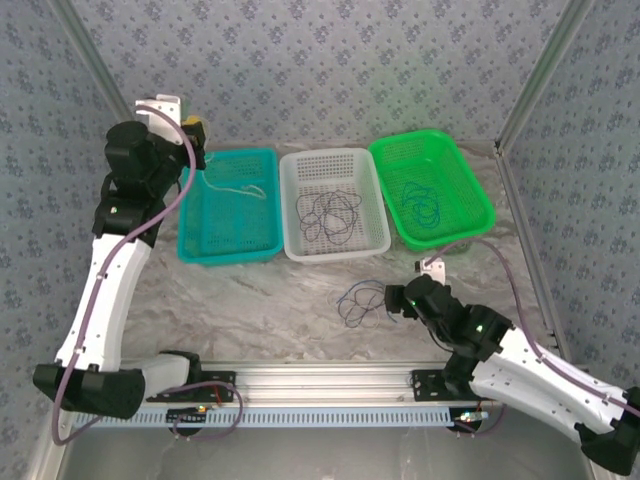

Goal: Untangle the cables

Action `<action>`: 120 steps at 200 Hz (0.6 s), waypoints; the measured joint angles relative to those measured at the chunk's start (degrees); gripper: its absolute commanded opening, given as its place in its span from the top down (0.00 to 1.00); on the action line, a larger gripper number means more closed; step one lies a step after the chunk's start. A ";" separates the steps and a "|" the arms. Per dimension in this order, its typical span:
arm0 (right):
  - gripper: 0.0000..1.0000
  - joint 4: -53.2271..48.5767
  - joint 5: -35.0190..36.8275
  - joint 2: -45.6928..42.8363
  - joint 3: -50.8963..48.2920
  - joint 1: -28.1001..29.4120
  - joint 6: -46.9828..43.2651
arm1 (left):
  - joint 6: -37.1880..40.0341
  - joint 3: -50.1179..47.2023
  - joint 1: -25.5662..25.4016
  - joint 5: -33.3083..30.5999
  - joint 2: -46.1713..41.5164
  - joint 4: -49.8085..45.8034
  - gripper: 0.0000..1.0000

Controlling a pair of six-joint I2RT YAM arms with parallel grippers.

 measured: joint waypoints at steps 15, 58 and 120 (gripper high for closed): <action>0.13 0.00 -1.25 0.02 0.00 -0.96 -0.02 | -0.61 -0.76 0.55 0.46 1.38 0.28 0.92; 0.13 0.00 -3.63 0.02 0.00 -2.36 -0.48 | -4.35 -4.72 3.15 2.49 4.85 2.19 0.92; 0.13 0.00 -5.40 0.07 0.00 -3.72 -1.29 | -11.47 -10.29 4.90 5.64 10.54 0.83 0.94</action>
